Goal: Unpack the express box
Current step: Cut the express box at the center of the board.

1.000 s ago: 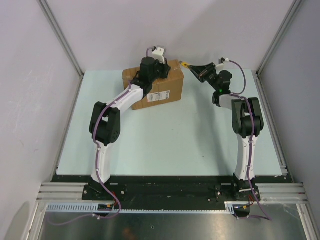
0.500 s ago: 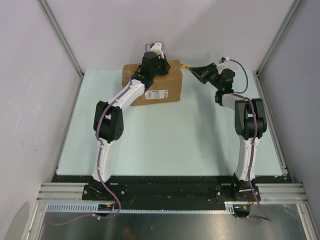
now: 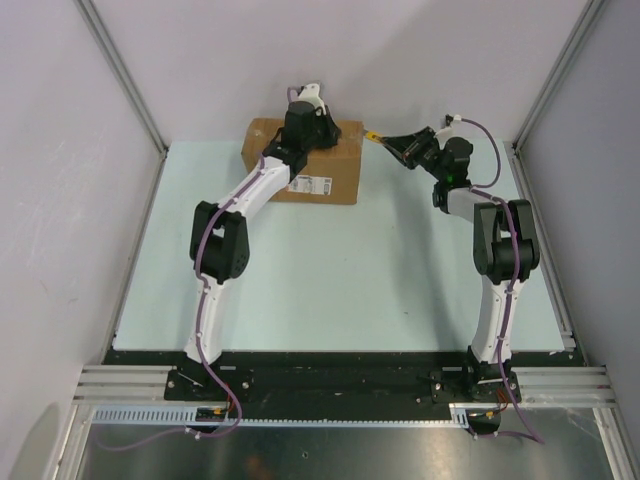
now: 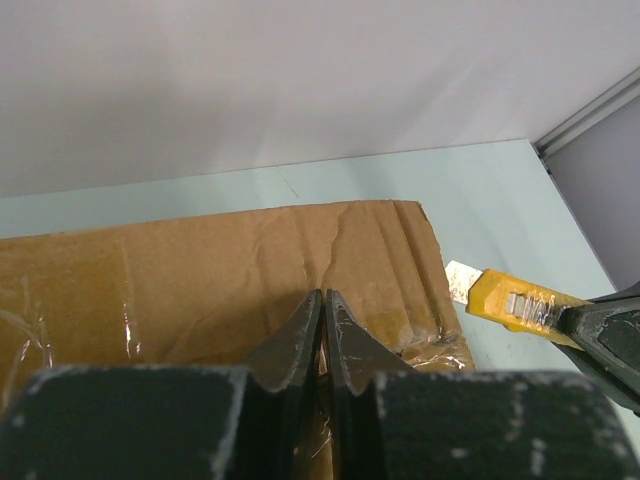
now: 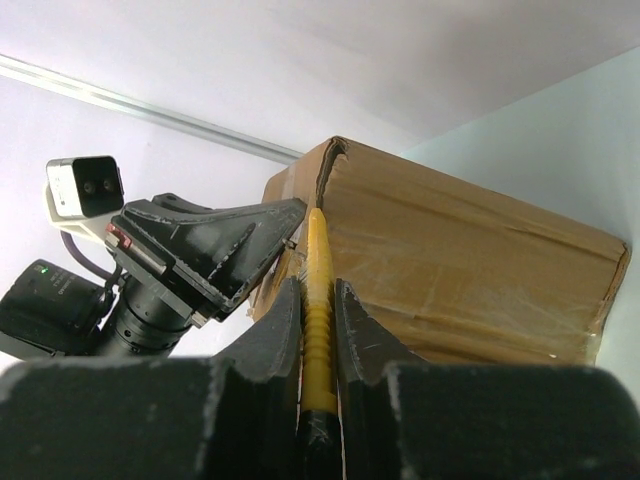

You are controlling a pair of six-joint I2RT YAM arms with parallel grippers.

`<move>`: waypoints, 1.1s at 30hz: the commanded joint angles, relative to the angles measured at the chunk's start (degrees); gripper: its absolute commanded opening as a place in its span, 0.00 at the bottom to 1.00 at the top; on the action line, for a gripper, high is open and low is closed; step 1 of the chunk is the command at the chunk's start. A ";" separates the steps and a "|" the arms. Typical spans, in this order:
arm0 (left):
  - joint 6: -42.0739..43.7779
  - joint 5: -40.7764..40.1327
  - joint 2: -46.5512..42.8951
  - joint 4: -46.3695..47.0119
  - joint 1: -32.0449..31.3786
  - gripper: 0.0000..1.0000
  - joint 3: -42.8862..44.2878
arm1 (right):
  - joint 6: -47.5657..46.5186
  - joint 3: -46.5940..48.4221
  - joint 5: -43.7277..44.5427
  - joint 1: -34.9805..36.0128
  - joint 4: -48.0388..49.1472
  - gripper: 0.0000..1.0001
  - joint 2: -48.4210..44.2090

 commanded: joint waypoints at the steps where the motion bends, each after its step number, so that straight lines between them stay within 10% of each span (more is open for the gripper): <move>1: 0.42 -4.76 8.11 -18.99 2.12 0.12 -3.49 | -1.28 -1.47 -7.84 0.26 -3.24 0.00 -3.10; 33: -0.72 -4.59 8.38 -20.48 1.77 0.09 -3.58 | -1.02 -6.04 -1.25 0.62 -7.10 0.00 -11.72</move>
